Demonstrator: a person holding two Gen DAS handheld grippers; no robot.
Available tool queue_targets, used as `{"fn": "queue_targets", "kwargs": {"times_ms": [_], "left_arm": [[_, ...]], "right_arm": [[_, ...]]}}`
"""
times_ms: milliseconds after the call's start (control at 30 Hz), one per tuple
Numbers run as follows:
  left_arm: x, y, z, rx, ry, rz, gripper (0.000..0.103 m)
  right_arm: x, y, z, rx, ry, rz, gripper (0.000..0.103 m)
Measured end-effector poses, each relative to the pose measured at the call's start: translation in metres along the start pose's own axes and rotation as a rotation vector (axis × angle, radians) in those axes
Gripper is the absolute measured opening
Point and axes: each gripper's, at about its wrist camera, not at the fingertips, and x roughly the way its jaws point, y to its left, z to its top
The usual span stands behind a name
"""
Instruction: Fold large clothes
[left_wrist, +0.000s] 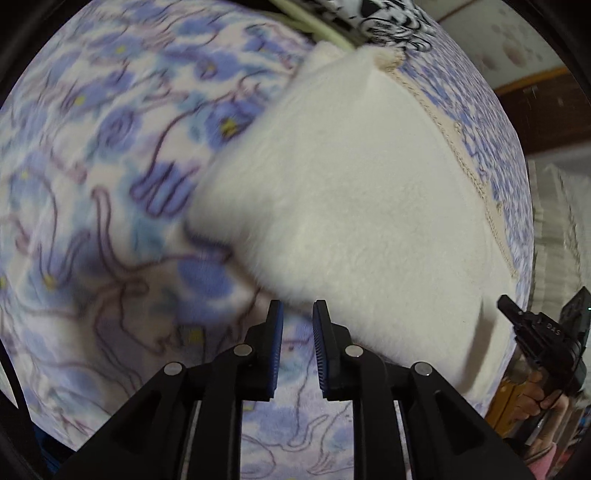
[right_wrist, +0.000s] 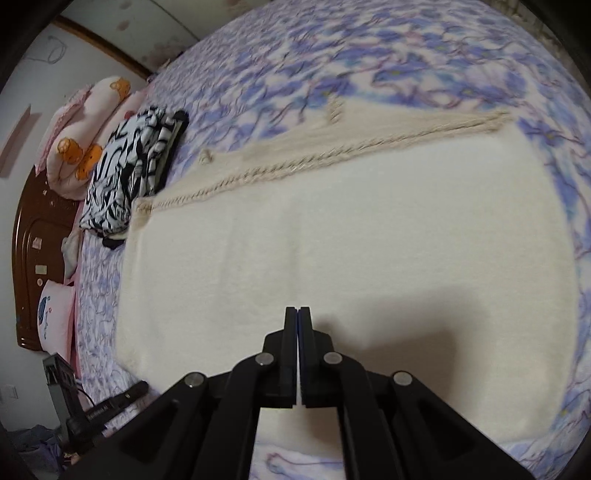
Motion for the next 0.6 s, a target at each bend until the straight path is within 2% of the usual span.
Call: {"fn": "queue_targets", "kwargs": {"times_ms": [133,233,300,367,433,600], "left_arm": [[0.01,0.018,-0.01,-0.098,0.009,-0.06,0.021],[0.016,0.029,-0.014,-0.167,0.003,-0.14,0.028],[0.017,0.037,-0.016,-0.208,-0.005,-0.189,0.044],[0.019,0.045,-0.017,-0.246,-0.018,-0.258,0.05],[0.022,0.052,-0.016,-0.279,-0.032,-0.336,0.051],[0.024,0.069,-0.01,-0.289,-0.083,-0.429,0.051]], "right_arm": [[0.025,0.011,-0.004,0.022,0.063,0.022,0.0],[0.042,0.016,-0.007,0.019,0.098,-0.047,0.0],[0.048,0.015,-0.006,0.024,0.111,-0.066,0.0],[0.051,0.01,-0.004,0.051,0.133,-0.059,0.0],[0.053,0.004,-0.002,0.081,0.15,-0.035,0.0],[0.051,-0.003,-0.004,0.072,0.154,0.012,0.0]]}}
